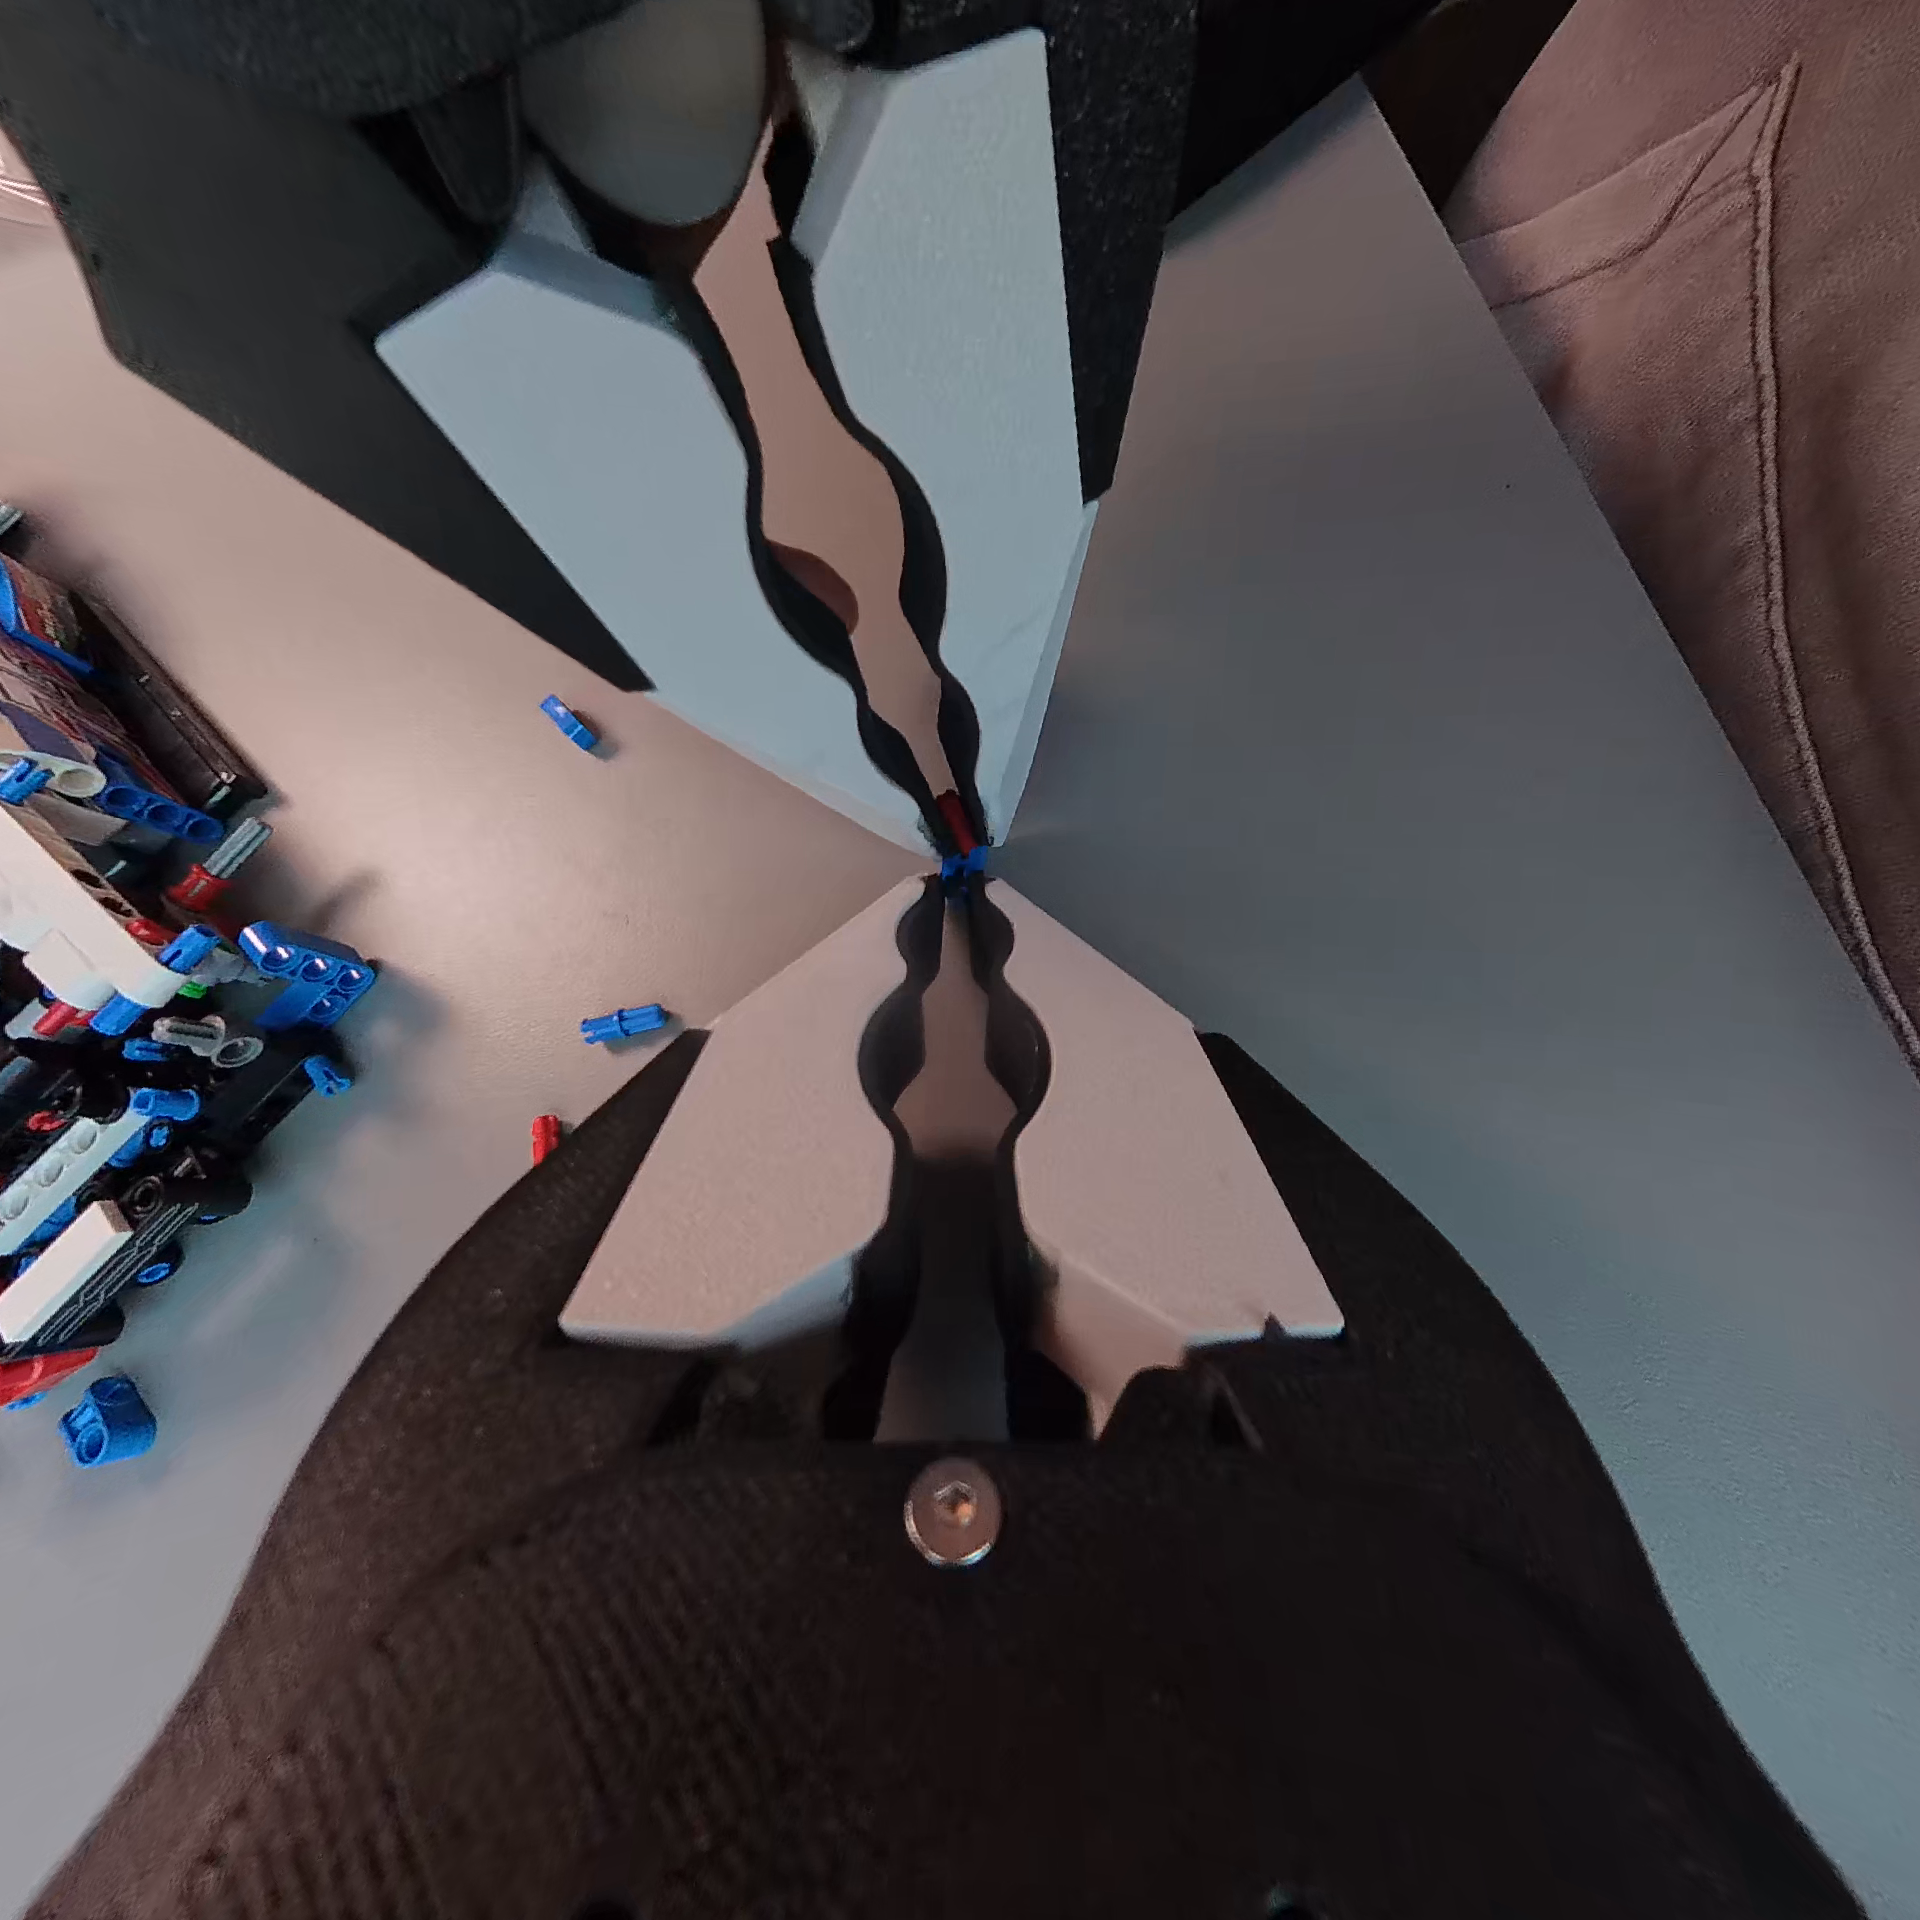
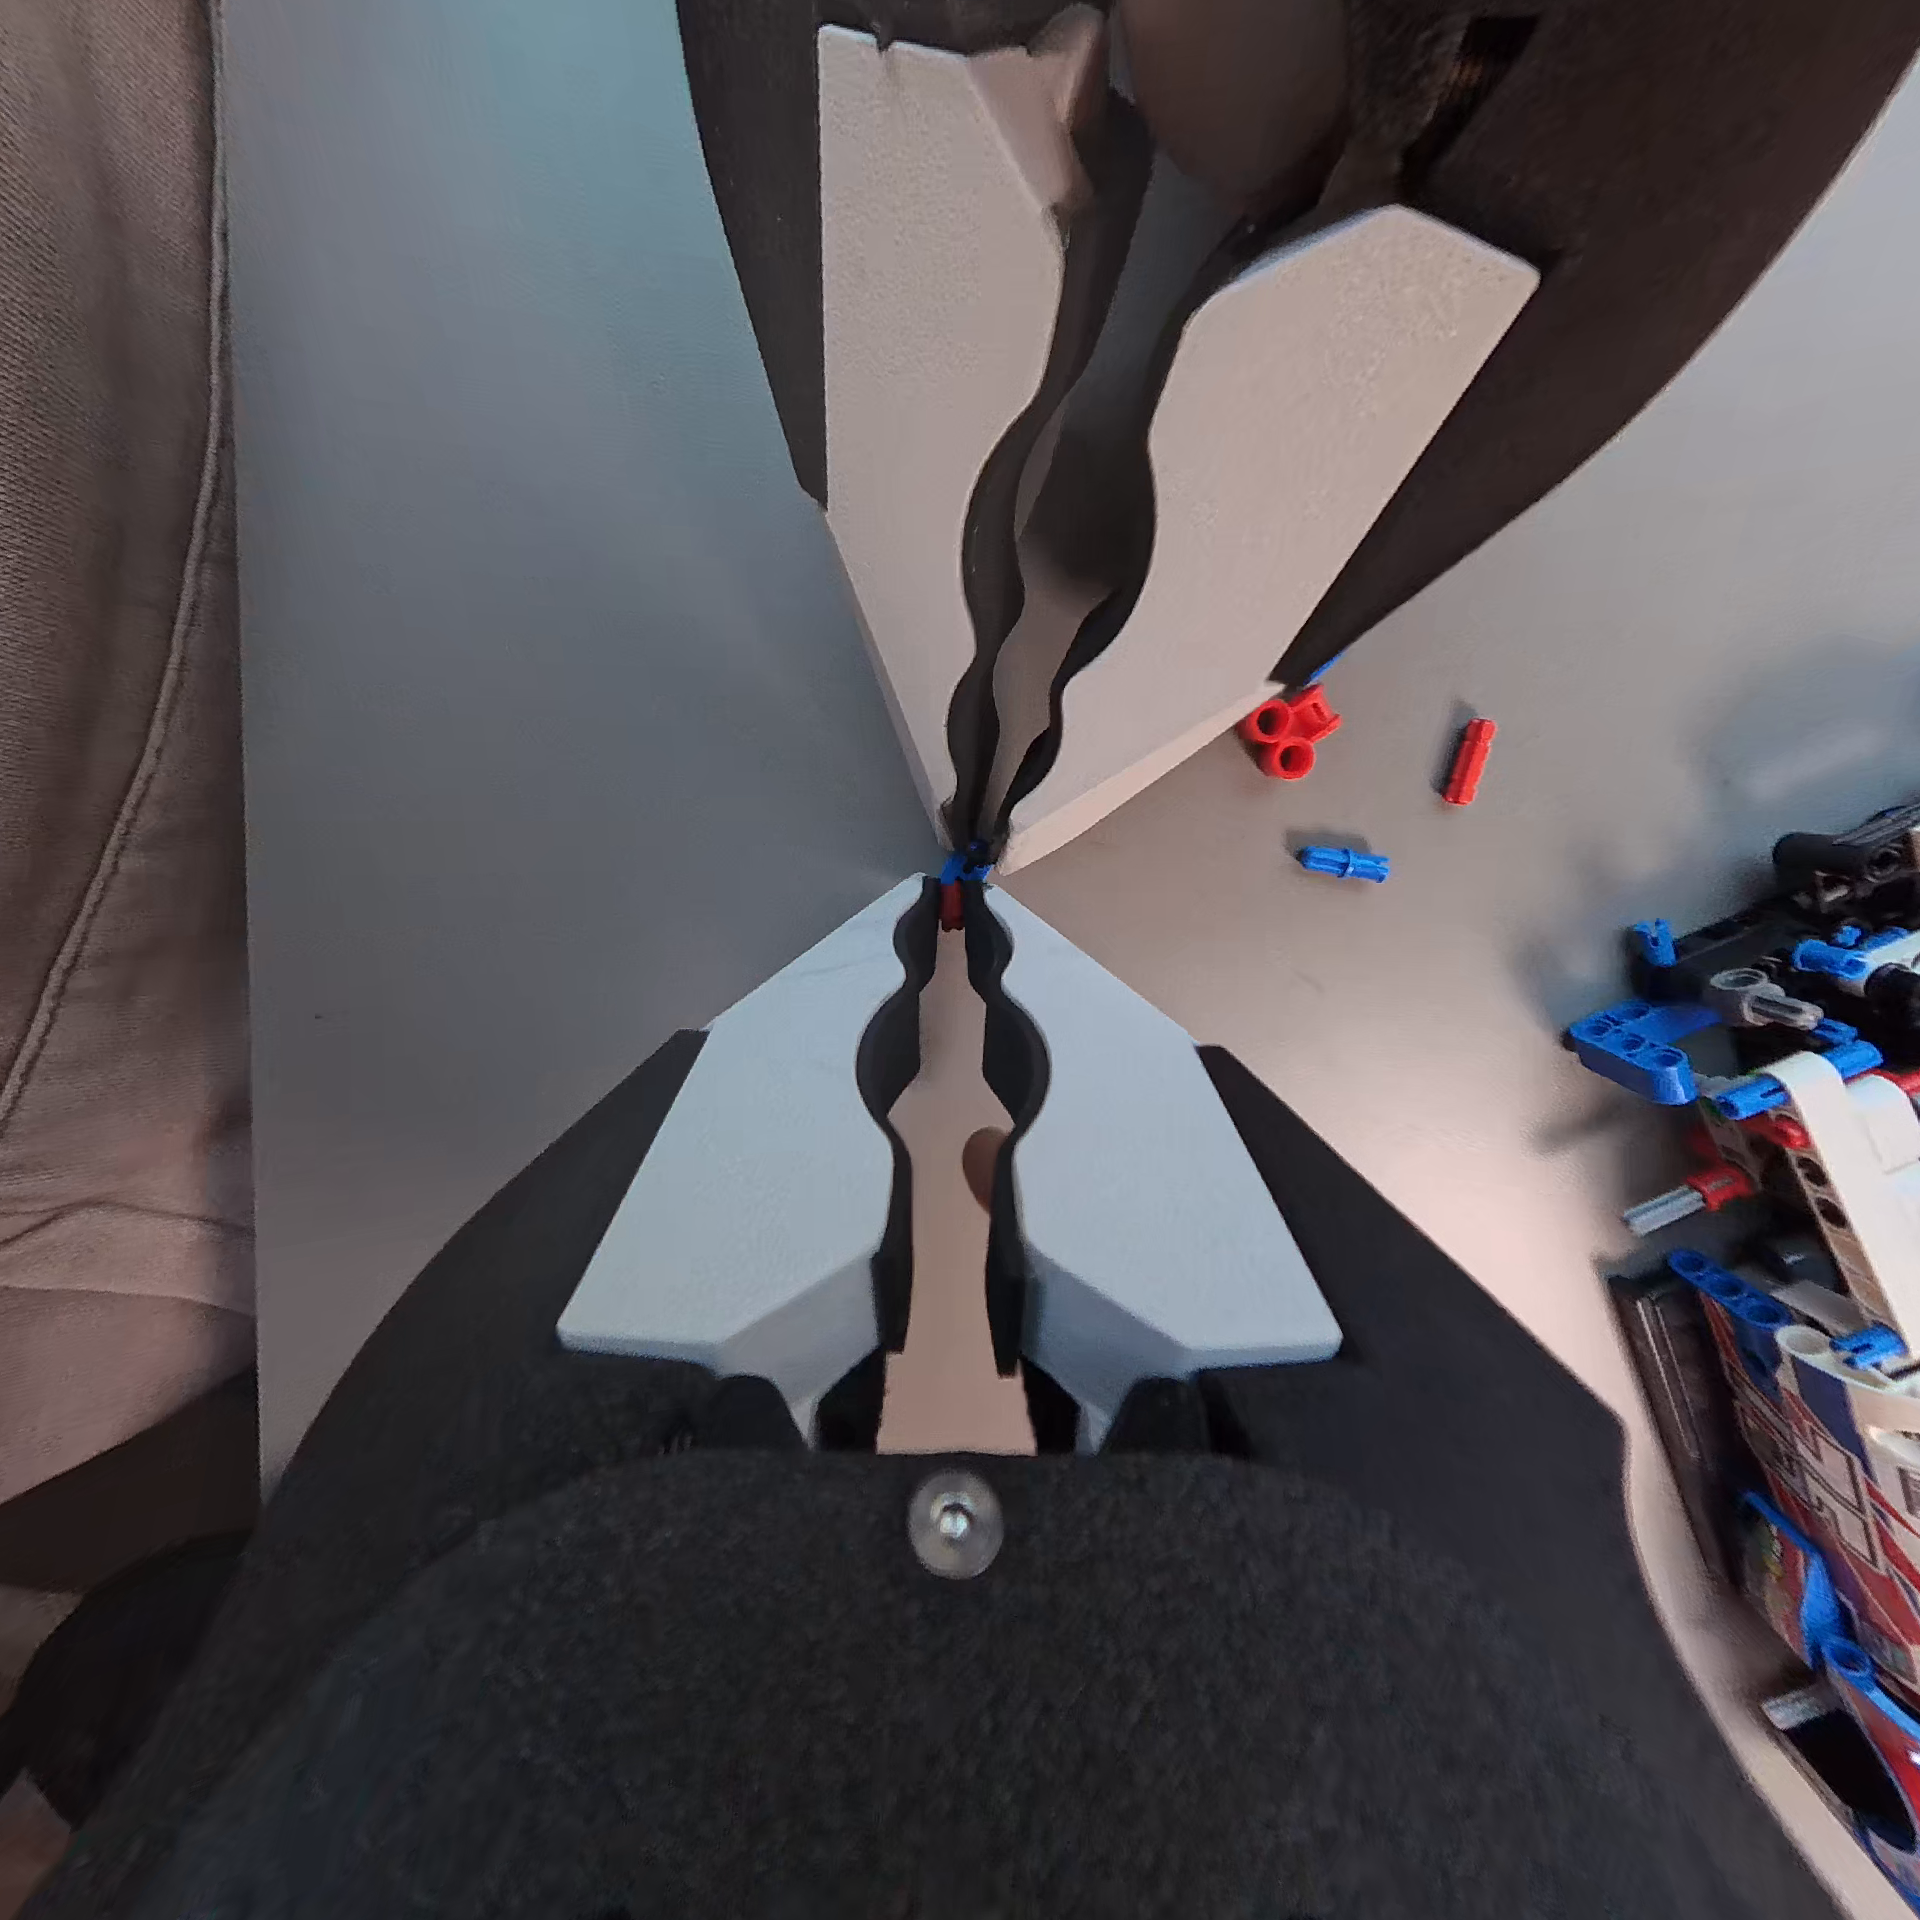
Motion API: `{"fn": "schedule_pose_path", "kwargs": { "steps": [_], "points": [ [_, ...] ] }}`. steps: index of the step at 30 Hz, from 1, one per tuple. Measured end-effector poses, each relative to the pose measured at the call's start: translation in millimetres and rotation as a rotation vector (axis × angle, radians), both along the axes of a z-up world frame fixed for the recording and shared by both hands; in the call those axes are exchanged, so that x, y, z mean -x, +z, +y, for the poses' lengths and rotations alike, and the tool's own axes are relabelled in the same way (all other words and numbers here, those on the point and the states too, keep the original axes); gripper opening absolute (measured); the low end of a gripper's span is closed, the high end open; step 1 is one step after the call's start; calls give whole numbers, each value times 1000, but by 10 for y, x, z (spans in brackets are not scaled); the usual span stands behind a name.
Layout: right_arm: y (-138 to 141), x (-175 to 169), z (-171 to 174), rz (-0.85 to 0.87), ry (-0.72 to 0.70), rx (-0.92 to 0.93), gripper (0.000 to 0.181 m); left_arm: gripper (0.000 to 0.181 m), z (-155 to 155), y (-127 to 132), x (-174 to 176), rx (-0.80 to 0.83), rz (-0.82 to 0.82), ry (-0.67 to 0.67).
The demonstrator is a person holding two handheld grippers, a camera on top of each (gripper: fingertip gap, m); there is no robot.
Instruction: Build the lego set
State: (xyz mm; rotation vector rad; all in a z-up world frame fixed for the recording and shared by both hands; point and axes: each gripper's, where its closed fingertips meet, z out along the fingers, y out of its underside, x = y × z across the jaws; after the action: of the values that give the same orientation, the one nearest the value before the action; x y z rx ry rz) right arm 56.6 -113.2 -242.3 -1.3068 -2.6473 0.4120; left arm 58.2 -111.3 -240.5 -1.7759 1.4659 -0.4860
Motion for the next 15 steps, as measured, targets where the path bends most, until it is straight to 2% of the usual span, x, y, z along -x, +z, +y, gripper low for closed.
{"fn": "schedule_pose_path", "kwargs": {
  "steps": [4,15],
  "points": [
    [17,21,22,37,-30,-1,15,2,0,0,2,-2,1,7],
    [82,-22,43,65,-130,43,10,0,4,-4,12,-14,10,18]
  ]
}}
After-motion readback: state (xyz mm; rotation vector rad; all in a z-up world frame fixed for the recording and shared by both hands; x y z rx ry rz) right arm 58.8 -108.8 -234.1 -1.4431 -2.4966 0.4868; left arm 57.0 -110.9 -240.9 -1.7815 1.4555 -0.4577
